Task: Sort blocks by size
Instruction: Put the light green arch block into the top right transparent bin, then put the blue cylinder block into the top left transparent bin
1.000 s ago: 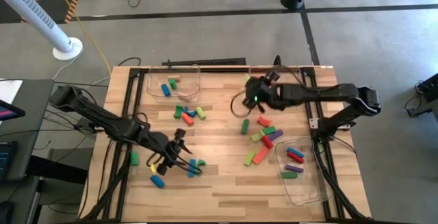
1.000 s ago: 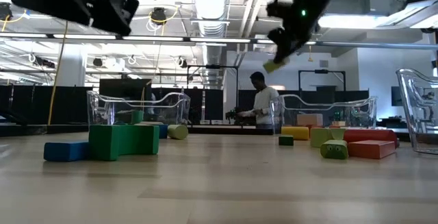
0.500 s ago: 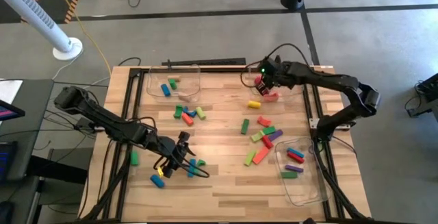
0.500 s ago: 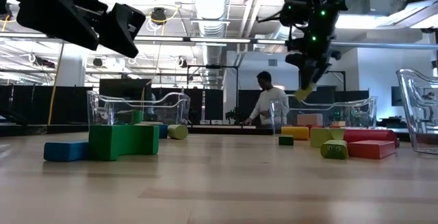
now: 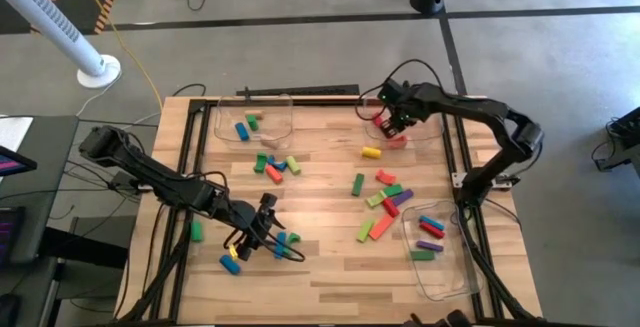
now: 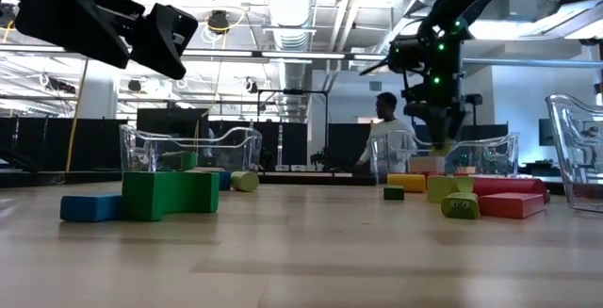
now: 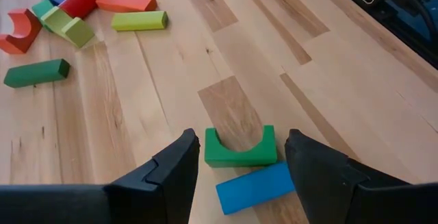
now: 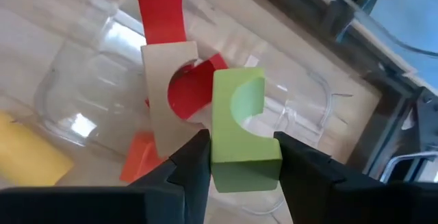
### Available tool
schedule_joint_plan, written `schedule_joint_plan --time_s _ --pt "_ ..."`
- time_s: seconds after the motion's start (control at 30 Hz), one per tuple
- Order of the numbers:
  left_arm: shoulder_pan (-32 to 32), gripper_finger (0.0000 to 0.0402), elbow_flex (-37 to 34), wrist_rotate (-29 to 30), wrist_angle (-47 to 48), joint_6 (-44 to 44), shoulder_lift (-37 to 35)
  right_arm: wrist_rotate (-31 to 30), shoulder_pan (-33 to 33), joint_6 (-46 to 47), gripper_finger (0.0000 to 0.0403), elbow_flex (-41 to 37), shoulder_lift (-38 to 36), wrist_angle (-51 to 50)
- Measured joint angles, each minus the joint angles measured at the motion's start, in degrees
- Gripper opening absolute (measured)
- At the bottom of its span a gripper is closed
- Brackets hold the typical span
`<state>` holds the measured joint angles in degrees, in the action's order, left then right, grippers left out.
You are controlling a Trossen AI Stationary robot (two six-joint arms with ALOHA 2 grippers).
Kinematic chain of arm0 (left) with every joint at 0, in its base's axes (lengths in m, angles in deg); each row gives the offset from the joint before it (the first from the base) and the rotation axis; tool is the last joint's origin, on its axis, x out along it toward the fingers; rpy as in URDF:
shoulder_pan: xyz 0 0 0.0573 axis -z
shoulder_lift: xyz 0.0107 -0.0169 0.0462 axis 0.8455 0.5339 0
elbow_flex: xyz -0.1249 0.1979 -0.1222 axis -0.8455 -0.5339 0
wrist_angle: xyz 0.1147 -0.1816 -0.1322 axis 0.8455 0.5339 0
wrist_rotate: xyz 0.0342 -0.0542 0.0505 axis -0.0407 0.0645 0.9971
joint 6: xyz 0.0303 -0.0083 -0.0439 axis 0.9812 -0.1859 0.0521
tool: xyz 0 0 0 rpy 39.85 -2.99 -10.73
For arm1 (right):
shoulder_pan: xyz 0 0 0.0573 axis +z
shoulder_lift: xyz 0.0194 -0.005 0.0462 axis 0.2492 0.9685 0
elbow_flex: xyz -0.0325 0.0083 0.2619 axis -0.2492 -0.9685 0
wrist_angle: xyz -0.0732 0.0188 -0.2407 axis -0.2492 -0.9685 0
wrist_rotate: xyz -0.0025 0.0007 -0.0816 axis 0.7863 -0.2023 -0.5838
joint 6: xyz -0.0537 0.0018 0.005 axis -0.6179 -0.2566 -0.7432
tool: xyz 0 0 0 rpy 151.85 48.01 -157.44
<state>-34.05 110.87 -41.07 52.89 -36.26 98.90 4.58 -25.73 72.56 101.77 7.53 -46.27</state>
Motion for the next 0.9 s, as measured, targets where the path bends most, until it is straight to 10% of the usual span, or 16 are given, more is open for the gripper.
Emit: schedule_joint_plan --time_s 0.9 --pt "0.0 0.0208 0.0 0.0 2.0 -1.7 0.0 -0.5 10.2 0.2 0.0235 0.0 -13.4 5.1"
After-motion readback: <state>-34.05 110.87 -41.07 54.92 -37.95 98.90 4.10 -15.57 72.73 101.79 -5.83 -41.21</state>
